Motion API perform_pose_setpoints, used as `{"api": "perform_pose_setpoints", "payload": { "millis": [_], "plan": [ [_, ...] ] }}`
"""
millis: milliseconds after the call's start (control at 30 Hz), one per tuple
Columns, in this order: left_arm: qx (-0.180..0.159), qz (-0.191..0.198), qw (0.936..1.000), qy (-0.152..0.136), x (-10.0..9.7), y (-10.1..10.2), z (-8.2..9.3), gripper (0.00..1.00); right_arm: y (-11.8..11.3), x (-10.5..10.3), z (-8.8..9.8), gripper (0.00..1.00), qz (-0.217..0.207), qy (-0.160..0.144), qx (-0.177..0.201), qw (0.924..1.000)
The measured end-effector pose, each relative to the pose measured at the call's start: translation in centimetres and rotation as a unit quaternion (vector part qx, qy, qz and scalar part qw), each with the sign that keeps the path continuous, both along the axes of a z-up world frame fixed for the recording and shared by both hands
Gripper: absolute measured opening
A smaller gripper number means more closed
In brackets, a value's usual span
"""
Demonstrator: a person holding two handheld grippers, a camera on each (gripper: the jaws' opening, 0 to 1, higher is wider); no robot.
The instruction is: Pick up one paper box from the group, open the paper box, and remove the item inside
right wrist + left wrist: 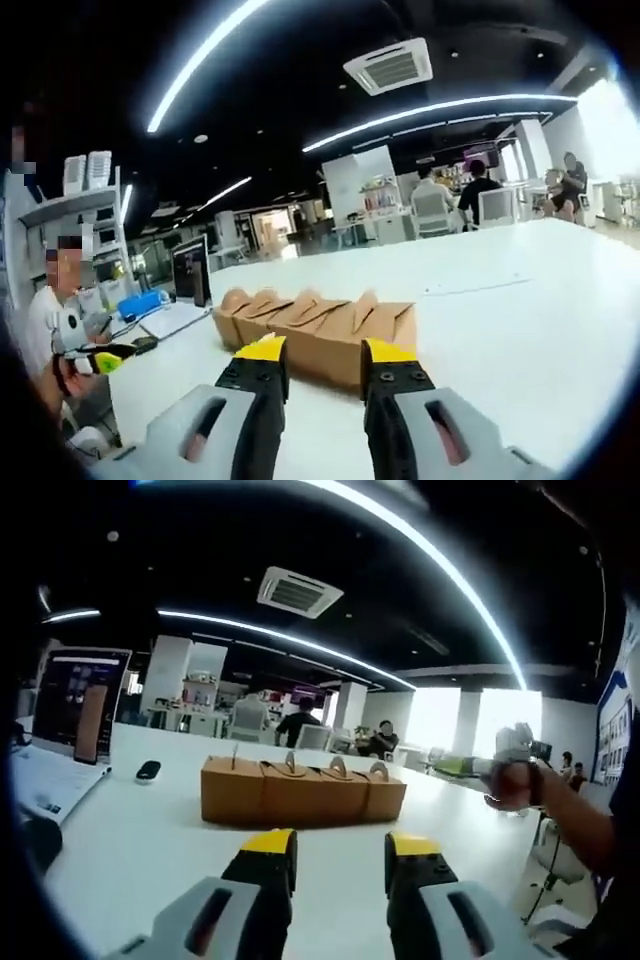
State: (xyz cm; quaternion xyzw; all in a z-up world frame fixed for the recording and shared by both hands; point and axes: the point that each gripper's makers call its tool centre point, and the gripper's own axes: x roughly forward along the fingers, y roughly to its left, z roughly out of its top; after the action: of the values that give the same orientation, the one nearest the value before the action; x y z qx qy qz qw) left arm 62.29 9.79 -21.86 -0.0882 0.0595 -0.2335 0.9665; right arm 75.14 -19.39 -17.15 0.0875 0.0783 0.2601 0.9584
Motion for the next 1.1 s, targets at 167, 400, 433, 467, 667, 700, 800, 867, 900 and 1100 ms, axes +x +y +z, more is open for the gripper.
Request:
{"api": "perform_pose_setpoints", "payload": {
  "millis": [167,400,433,467,667,700,800,867,900,1100],
  "plan": [
    [-0.006,0.011,0.9999,-0.001,0.0,0.6,-0.7,0.37,0.9,3.5,1.9,0.28,-0.017,-0.025,-0.012,0.9995],
    [-0.009,0.007,0.9999,0.002,-0.2,1.0,-0.6,0.37,1.6,7.8,0.8,0.28,-0.048,-0.018,-0.056,0.9971],
    [-0.007,0.005,1.0000,0.002,-0.2,1.1,-0.6,0.37,1.6,8.8,0.0,0.28,-0.057,-0.009,-0.062,0.9964],
    [-0.005,0.003,1.0000,0.002,-0.3,1.1,-0.6,0.37,1.5,9.4,-0.6,0.28,-0.062,-0.004,-0.066,0.9959],
    [-0.004,-0.005,1.0000,0.002,-0.6,0.7,-0.7,0.37,1.1,12.3,-3.2,0.28,-0.089,0.016,-0.108,0.9900],
    [-0.005,-0.006,1.0000,0.003,-0.6,0.6,-0.7,0.37,1.1,12.5,-3.2,0.28,-0.090,0.017,-0.107,0.9901],
    [-0.006,-0.008,0.9999,-0.004,-0.7,0.4,-0.3,0.37,2.4,13.1,-3.5,0.28,-0.089,0.021,-0.096,0.9911],
    [-0.007,-0.008,0.9999,-0.007,-0.8,0.4,-0.1,0.37,3.0,12.8,-3.6,0.28,-0.090,0.023,-0.099,0.9908],
    [-0.006,-0.007,0.9999,-0.008,-0.9,0.4,-0.2,0.37,3.1,12.5,-3.5,0.28,-0.092,0.021,-0.098,0.9907],
    [-0.015,-0.010,0.9998,0.006,-1.3,0.3,-1.3,0.37,2.3,11.9,-4.5,0.28,-0.115,0.027,-0.099,0.9880]
  ]
}}
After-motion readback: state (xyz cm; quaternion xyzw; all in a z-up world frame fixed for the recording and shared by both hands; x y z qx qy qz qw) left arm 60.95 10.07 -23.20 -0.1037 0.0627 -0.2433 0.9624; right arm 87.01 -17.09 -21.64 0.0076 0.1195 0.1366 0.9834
